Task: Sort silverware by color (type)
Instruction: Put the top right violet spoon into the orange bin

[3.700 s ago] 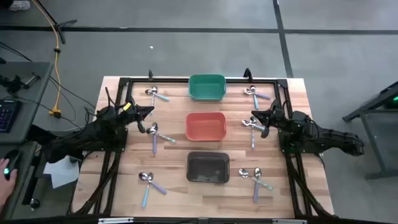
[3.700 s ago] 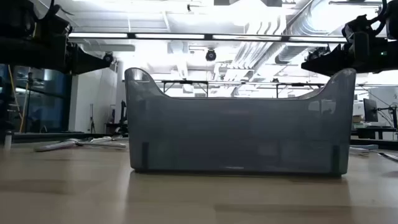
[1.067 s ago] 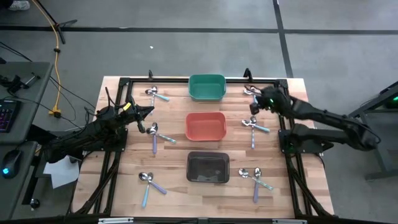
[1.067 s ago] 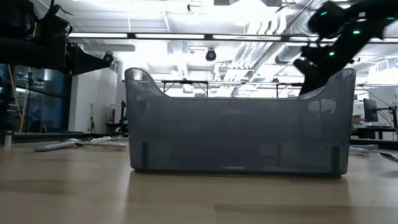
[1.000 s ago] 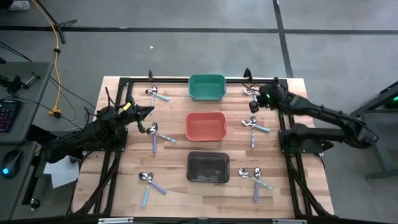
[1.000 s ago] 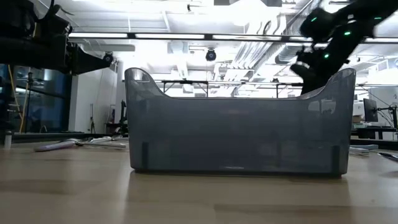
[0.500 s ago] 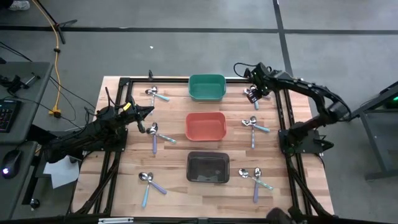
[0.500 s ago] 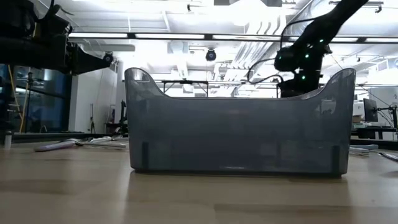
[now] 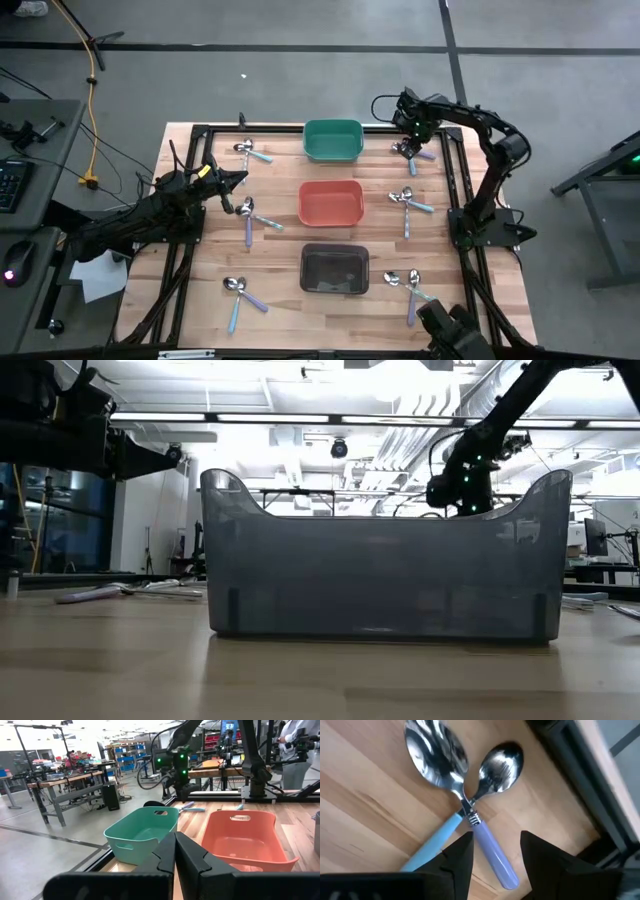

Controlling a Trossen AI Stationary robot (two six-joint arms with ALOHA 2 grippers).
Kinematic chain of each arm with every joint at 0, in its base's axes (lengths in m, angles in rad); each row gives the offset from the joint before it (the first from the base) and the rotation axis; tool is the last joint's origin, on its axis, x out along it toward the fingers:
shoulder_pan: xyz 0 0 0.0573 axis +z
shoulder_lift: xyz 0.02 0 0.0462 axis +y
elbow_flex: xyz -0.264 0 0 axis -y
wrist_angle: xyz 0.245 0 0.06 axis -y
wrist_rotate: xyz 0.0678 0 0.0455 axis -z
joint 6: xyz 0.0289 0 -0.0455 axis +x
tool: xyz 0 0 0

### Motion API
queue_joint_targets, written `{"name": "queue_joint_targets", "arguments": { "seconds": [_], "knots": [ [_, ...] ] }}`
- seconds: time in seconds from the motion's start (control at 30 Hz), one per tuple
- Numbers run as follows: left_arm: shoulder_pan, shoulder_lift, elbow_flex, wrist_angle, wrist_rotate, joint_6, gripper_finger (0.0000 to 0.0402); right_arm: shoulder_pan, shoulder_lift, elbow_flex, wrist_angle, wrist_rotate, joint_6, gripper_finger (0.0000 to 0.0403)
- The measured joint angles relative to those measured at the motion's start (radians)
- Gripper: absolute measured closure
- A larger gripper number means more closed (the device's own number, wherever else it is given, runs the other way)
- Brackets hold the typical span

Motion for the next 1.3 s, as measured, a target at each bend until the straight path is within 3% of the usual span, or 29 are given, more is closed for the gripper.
{"name": "queue_joint_targets", "arguments": {
  "seconds": [0.7, 0.93, 1.07, 1.3],
  "knots": [
    [0.0, 0.0, 0.0, 0.0, 0.0, 0.0, 0.0401, -0.039, 0.056, -0.002, -0.005, -0.051, -0.109, 0.0326],
    [0.0, 0.0, 0.0, 0.0, 0.0, 0.0, 0.0401, -0.025, 0.056, -0.003, 0.013, -0.044, -0.156, 0.03],
    [0.0, 0.0, 0.0, 0.0, 0.0, 0.0, 0.0401, -0.012, 0.056, -0.003, 0.023, -0.045, -0.267, 0.028],
    [0.0, 0.0, 0.0, 0.0, 0.0, 0.0, 0.0401, -0.005, 0.056, -0.003, 0.042, -0.048, -0.323, 0.0274]
  ]
}}
